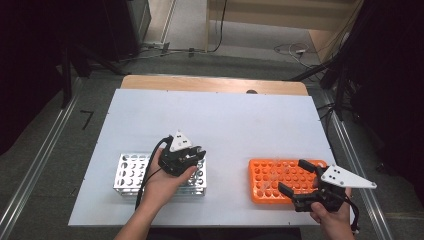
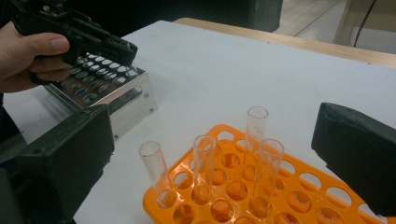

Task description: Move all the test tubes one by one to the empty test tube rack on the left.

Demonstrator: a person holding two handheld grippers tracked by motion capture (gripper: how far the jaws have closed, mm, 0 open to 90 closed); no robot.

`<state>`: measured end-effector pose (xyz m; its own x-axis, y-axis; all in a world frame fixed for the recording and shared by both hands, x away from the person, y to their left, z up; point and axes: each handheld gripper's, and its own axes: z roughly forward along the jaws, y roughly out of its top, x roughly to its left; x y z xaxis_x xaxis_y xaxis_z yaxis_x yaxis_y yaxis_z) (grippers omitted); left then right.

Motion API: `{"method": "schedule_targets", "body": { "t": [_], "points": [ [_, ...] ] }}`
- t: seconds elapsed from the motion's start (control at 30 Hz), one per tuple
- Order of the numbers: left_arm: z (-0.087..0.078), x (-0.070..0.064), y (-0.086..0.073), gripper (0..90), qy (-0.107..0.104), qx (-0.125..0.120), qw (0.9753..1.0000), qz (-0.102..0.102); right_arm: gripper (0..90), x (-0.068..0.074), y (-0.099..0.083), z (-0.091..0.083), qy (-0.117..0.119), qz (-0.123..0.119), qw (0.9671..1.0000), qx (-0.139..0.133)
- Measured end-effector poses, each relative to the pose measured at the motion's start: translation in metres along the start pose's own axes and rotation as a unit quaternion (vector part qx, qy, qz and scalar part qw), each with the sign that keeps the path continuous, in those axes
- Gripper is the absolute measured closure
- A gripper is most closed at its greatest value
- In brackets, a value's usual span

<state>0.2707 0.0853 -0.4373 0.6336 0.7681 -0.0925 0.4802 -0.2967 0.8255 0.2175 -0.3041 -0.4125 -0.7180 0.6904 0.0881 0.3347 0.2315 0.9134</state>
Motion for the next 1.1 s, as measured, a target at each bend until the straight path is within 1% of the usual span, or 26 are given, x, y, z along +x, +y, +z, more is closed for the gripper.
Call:
{"method": "schedule_targets", "body": {
  "t": [0.1,0.17,0.27,0.4,0.47,0.53,0.63,0.73,0.83,0.9,0.97,1.1],
  "points": [
    [0.001,0.0,0.0,73.4,0.0,0.01,0.9999,0.001,0.0,-0.002,0.0,0.0,-0.002,0.003,1.0,0.001],
    [0.002,0.0,0.001,72.8,0.0,0.014,0.9999,0.001,0.0,-0.003,0.001,0.001,0.001,0.01,0.9999,-0.001],
    [0.002,0.0,0.002,70.6,-0.001,0.02,0.9998,0.004,0.0,-0.003,0.002,0.002,0.0,0.01,0.9999,-0.002],
    [0.0,0.001,0.002,63.1,-0.001,0.014,0.9999,-0.002,0.0,-0.004,0.002,0.003,0.0,0.01,0.9999,-0.002],
    [-0.001,0.002,0.002,55.7,0.004,0.01,0.9999,-0.008,0.0,-0.005,0.002,0.003,-0.002,0.011,0.9999,-0.001],
    [-0.004,0.002,0.003,49.9,0.007,0.004,0.9999,-0.009,0.0,-0.007,0.002,0.003,-0.005,0.011,0.9999,-0.001],
    [-0.009,0.003,0.003,40.3,0.0,-0.012,0.9998,-0.018,0.0,-0.01,0.001,0.003,-0.007,0.016,0.9998,0.0],
    [-0.016,0.004,0.003,31.7,-0.004,-0.034,0.9989,-0.031,0.7,-0.013,0.0,0.003,-0.009,0.02,0.9998,0.0],
    [-0.025,0.003,0.002,23.2,-0.008,-0.054,0.998,-0.033,2.3,-0.017,-0.002,0.003,-0.011,0.028,0.9995,0.005],
    [-0.031,0.002,0.001,18.9,-0.016,-0.064,0.9972,-0.035,3.7,-0.02,-0.004,0.004,-0.012,0.029,0.9995,0.006],
    [-0.035,0.0,0.0,15.4,-0.016,-0.071,0.9967,-0.034,4.5,-0.024,-0.006,0.005,-0.016,0.034,0.9992,0.013],
    [-0.044,-0.002,-0.004,8.6,-0.026,-0.078,0.9958,-0.039,9.0,-0.03,-0.01,0.007,-0.017,0.044,0.9985,0.026]
  ]
}}
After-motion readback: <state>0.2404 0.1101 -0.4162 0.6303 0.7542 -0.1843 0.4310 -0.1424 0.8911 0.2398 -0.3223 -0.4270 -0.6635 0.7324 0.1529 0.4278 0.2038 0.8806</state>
